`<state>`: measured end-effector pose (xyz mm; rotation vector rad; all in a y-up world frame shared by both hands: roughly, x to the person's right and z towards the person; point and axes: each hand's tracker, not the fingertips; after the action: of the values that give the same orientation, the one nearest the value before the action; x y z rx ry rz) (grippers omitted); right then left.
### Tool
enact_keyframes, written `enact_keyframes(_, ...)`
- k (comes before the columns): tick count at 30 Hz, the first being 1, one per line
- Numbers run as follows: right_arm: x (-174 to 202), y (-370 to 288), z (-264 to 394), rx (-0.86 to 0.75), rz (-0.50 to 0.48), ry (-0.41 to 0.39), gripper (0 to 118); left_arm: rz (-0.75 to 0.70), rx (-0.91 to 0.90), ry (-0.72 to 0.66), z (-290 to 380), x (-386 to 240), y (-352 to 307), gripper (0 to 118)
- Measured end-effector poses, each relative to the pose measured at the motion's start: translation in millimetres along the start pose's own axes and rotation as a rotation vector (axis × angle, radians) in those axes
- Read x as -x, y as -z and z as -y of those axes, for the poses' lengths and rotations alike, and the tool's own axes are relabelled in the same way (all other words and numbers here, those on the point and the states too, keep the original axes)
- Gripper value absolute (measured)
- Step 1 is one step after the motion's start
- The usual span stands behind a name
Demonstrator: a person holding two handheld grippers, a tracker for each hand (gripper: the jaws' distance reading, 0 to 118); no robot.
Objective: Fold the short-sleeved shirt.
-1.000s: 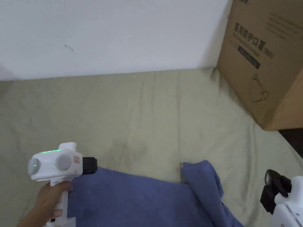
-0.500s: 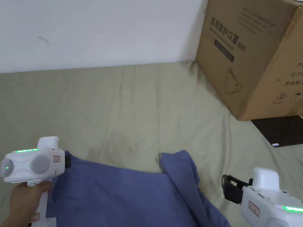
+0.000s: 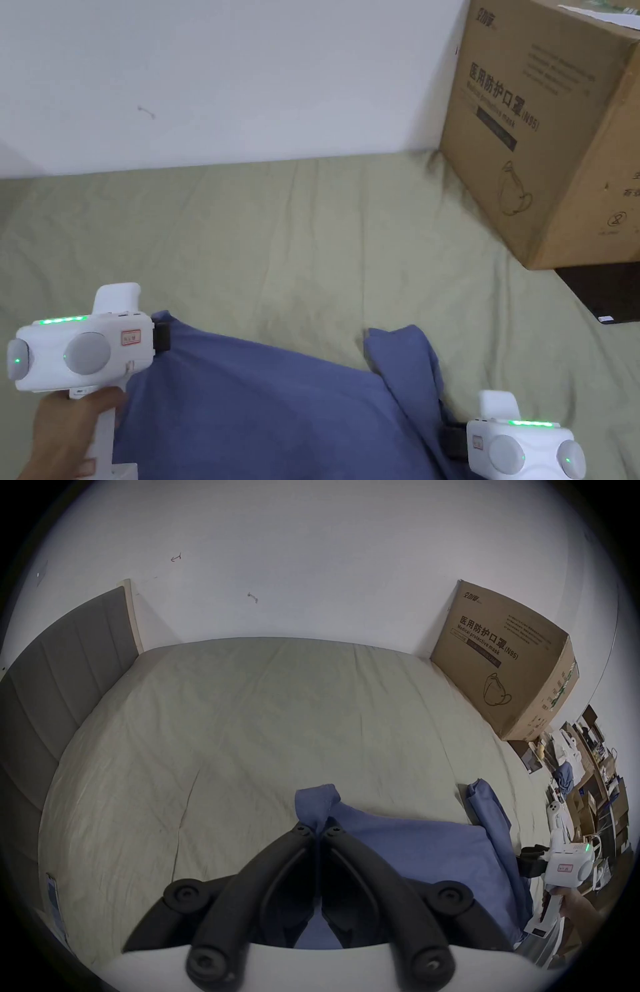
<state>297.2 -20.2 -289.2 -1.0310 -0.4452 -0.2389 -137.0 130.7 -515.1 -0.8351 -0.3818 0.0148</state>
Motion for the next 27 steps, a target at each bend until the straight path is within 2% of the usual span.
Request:
enact_keyframes(1, 0.6, -3.2, -0.7, 0.0, -0.01, -0.014, 71, 0.0, 0.003, 0.0, 2.0, 0.4, -1.5, 1)
enact_keyframes(2, 1.2, -6.6, -0.7, -0.008, -0.008, -0.028, 71, 0.0, 0.003, -0.001, 3.9, 1.0, -3.2, 1)
enact_keyframes(3, 3.1, -10.7, -0.6, -0.018, 0.008, -0.055, 58, 0.001, 0.003, -0.005, 5.0, 2.8, -2.0, 1)
enact_keyframes(4, 4.4, -13.0, -1.8, -0.026, 0.022, -0.082, 41, 0.001, 0.005, -0.012, 7.1, 3.8, -3.3, 1)
enact_keyframes(5, 4.3, -14.5, -1.9, -0.033, 0.027, -0.1, 9, 0.003, 0.005, -0.02, 8.9, 4.6, -4.8, 1)
enact_keyframes(6, 3.2, -17.5, -2.2, -0.039, 0.041, -0.109, 1, 0.003, 0.003, -0.028, 11.3, 5.9, -7.8, 1)
enact_keyframes(10, -4.3, -42.8, -8.8, -0.11, 0.041, -0.071, 1, 0.001, -0.005, -0.054, 17.4, 15.4, -17.2, 1)
enact_keyframes(14, -13.3, -91.7, -22.7, -0.258, 0.056, -0.095, 1, -0.004, -0.031, -0.07, 18.6, 29.0, -35.7, 1)
enact_keyframes(19, -19.5, -165.4, -56.3, -0.481, 0.04, -0.056, 1, -0.017, -0.114, -0.085, 8.6, 42.5, -75.4, 1)
enact_keyframes(27, 14.9, -266.0, -133.5, -0.733, -0.033, -0.082, 1, -0.085, -0.294, -0.081, -49.2, 64.3, -143.7, 1)
